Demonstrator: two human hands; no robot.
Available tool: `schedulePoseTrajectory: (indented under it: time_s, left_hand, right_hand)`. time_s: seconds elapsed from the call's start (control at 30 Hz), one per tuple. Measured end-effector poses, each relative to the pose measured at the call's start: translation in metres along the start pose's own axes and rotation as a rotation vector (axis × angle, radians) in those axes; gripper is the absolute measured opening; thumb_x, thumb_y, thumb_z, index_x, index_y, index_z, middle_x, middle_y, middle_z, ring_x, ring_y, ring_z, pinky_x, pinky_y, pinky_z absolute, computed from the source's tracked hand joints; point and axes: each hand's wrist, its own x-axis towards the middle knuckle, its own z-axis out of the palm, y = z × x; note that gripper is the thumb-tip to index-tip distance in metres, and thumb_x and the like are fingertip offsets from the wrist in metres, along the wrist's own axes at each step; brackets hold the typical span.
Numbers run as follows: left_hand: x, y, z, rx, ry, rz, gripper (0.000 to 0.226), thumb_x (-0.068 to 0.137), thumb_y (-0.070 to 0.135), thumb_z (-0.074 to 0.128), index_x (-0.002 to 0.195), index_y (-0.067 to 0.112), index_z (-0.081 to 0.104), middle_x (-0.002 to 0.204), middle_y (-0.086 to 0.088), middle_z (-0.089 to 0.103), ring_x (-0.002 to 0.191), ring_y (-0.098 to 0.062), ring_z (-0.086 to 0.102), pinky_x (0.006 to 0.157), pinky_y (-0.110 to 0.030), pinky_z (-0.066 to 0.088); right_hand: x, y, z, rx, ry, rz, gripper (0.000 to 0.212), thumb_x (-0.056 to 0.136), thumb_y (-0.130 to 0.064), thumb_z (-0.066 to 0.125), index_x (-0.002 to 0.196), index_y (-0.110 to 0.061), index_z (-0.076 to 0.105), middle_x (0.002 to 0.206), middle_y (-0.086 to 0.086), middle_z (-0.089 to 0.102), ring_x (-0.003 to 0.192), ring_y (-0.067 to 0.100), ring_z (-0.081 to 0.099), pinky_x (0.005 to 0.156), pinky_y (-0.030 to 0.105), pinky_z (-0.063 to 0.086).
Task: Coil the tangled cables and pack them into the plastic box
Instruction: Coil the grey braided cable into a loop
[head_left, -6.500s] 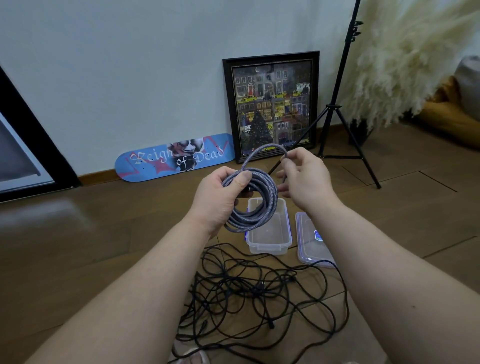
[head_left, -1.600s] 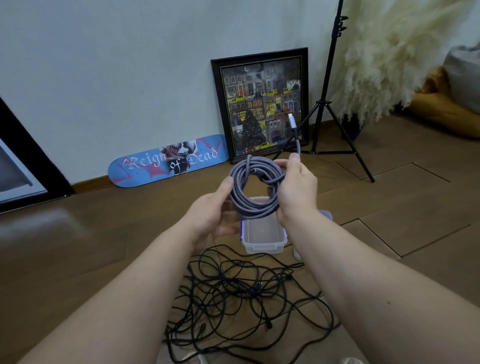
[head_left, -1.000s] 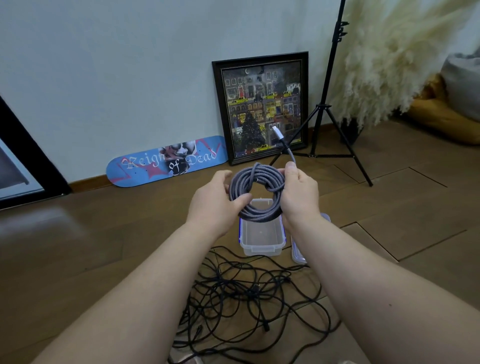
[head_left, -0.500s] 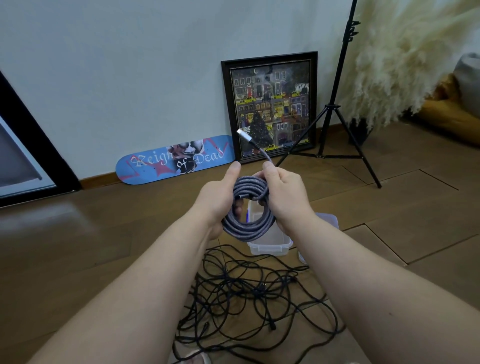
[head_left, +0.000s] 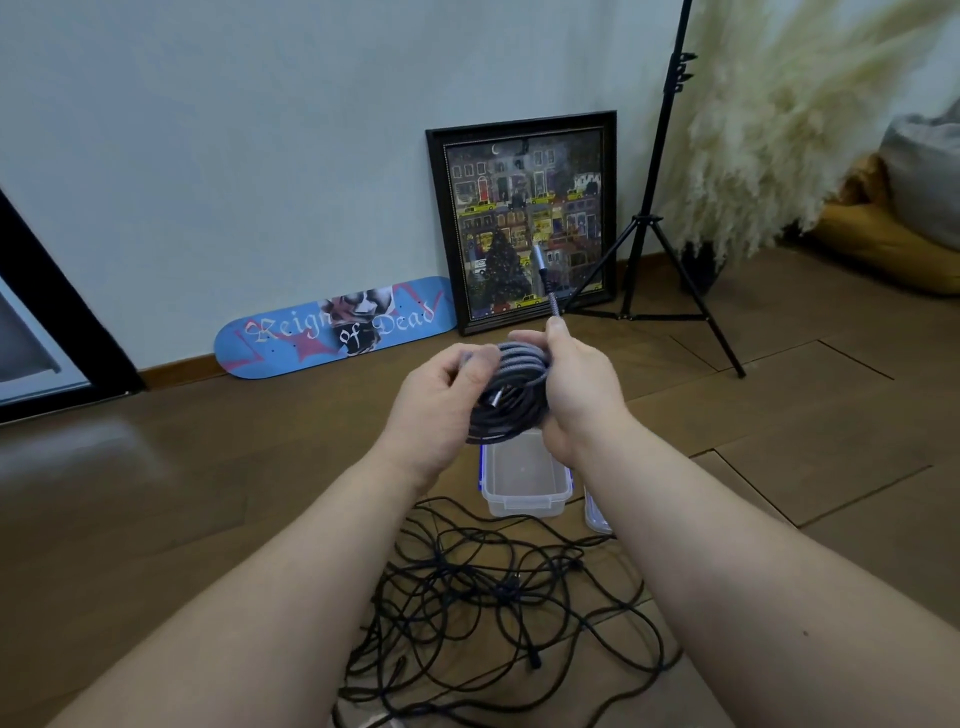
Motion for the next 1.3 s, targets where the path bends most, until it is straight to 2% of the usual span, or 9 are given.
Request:
schedulePoseTrajectory:
  time_s: [0.07, 0.2, 0.33, 0.47, 0.7, 0.83, 1.0, 1.13, 1.3]
  left_hand:
    - [-0.003, 0.006, 0.004, -0.040, -0.051, -0.044, 0.038, 0.085, 0.050, 0.051, 0.102, 0.021, 0.068, 0.098, -0.002, 0.073, 0.089, -0.013, 0.068, 0.068, -0.022, 0.052]
    - [-0.001, 0.010, 0.002, -0.187, -0.047, -0.518, 0.068, 0.091, 0.073, 0.030, 0.118, 0.022, 0.065, 0.116, -0.006, 0.066, 0.102, -0.027, 0.061, 0.082, -0.047, 0.051]
    - [0.000, 0.015, -0.005, -0.301, -0.135, -0.729, 0.057, 0.092, 0.063, 0.046, 0.107, 0.012, 0.068, 0.093, -0.019, 0.071, 0.063, -0.018, 0.069, 0.053, -0.026, 0.057]
    - [0.006, 0.015, -0.007, -0.307, -0.064, -0.647, 0.022, 0.091, 0.020, 0.062, 0.107, 0.005, 0.064, 0.083, -0.011, 0.068, 0.062, -0.014, 0.063, 0.051, -0.023, 0.054]
    - [0.002, 0.007, -0.002, -0.014, -0.067, -0.208, 0.046, 0.085, -0.010, 0.060, 0.113, 0.028, 0.060, 0.094, -0.008, 0.060, 0.085, -0.027, 0.063, 0.082, -0.047, 0.057]
    - [0.003, 0.002, 0.000, 0.058, -0.059, -0.093, 0.042, 0.083, 0.005, 0.063, 0.115, 0.032, 0.062, 0.097, -0.003, 0.068, 0.094, -0.031, 0.066, 0.091, -0.050, 0.055]
    - [0.001, 0.006, 0.013, -0.043, 0.084, -0.134, 0.017, 0.095, 0.036, 0.058, 0.107, 0.023, 0.062, 0.085, 0.006, 0.062, 0.074, -0.013, 0.062, 0.064, -0.028, 0.053]
    - [0.007, -0.001, 0.013, 0.030, 0.312, -0.082, 0.045, 0.069, 0.069, 0.067, 0.084, 0.027, 0.060, 0.072, 0.007, 0.057, 0.072, -0.021, 0.056, 0.069, -0.042, 0.050]
    - [0.012, -0.003, -0.005, 0.027, 0.390, -0.066, 0.044, 0.070, 0.064, 0.071, 0.081, 0.023, 0.061, 0.073, 0.006, 0.057, 0.068, -0.020, 0.050, 0.072, -0.045, 0.050]
  right_hand:
    - [0.000, -0.001, -0.002, -0.016, 0.059, -0.108, 0.046, 0.105, -0.034, 0.036, 0.078, -0.015, 0.068, 0.081, 0.006, 0.071, 0.080, 0.020, 0.068, 0.074, 0.037, 0.056]
    - [0.003, -0.002, -0.008, -0.045, 0.083, -0.278, 0.046, 0.105, -0.034, 0.037, 0.075, -0.016, 0.068, 0.076, 0.003, 0.071, 0.076, 0.019, 0.068, 0.072, 0.038, 0.055]
    - [0.003, 0.001, -0.012, -0.077, 0.016, -0.322, 0.044, 0.105, -0.032, 0.037, 0.078, -0.016, 0.069, 0.080, 0.004, 0.071, 0.079, 0.020, 0.066, 0.078, 0.040, 0.054]
    - [0.001, 0.004, -0.013, -0.023, -0.042, -0.280, 0.034, 0.105, -0.021, 0.035, 0.090, -0.018, 0.065, 0.084, 0.002, 0.067, 0.085, 0.018, 0.063, 0.084, 0.040, 0.054]
    - [0.005, 0.002, -0.011, 0.090, 0.036, -0.194, 0.025, 0.102, -0.015, 0.046, 0.087, -0.013, 0.067, 0.079, 0.005, 0.068, 0.078, 0.021, 0.061, 0.078, 0.039, 0.052]
    - [0.005, 0.003, -0.011, 0.097, 0.021, -0.202, 0.026, 0.101, -0.014, 0.049, 0.085, -0.014, 0.069, 0.074, 0.002, 0.070, 0.075, 0.019, 0.064, 0.077, 0.043, 0.055]
    - [0.005, 0.007, -0.008, -0.055, 0.073, -0.325, 0.031, 0.099, -0.015, 0.052, 0.076, -0.022, 0.070, 0.074, 0.002, 0.069, 0.074, 0.019, 0.063, 0.069, 0.044, 0.057]
    - [0.005, 0.010, -0.002, -0.128, 0.043, -0.380, 0.026, 0.097, -0.016, 0.055, 0.080, -0.026, 0.071, 0.083, 0.001, 0.071, 0.082, 0.019, 0.064, 0.082, 0.045, 0.054]
    - [0.001, 0.000, -0.013, -0.171, -0.030, -0.365, 0.016, 0.096, -0.016, 0.059, 0.091, -0.017, 0.074, 0.072, -0.014, 0.063, 0.071, 0.001, 0.057, 0.076, 0.024, 0.050]
